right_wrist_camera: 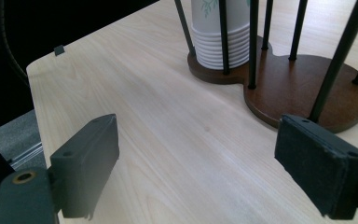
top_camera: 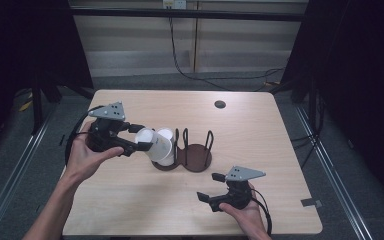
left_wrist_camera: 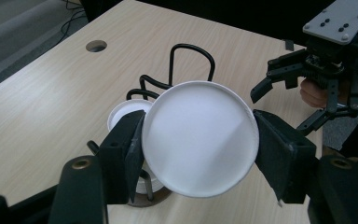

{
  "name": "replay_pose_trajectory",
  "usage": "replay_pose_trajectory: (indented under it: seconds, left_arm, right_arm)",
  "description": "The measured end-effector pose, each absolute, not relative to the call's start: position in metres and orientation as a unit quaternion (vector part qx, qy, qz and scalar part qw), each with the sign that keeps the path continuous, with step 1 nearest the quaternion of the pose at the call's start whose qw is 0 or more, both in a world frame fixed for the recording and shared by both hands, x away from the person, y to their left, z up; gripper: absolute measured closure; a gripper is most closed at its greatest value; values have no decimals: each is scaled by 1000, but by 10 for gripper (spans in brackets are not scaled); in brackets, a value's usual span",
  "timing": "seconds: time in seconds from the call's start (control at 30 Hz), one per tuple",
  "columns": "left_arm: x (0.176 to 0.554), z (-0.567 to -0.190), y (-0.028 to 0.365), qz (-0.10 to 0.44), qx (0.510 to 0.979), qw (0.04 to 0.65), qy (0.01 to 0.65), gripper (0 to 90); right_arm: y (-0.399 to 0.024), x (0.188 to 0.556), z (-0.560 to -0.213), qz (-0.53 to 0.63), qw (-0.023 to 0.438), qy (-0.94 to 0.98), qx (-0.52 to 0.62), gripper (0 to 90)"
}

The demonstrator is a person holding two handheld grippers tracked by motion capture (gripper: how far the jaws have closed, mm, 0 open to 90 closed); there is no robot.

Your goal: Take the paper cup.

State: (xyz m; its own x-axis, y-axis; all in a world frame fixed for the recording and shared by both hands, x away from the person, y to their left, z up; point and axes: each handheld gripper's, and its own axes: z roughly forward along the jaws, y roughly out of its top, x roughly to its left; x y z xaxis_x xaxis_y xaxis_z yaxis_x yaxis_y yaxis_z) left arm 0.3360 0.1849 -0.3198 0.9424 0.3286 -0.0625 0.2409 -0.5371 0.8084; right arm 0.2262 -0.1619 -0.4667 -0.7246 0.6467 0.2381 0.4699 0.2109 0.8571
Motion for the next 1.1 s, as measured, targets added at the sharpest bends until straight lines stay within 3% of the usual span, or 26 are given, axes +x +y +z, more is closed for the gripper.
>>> replay_pose_trajectory:
  seconds: [1.1]
  left_arm:
    - [321, -366, 163, -16, 879, 461, 121, 375]
  right_arm:
    - [-118, 254, -423, 554, 80, 782, 275, 153]
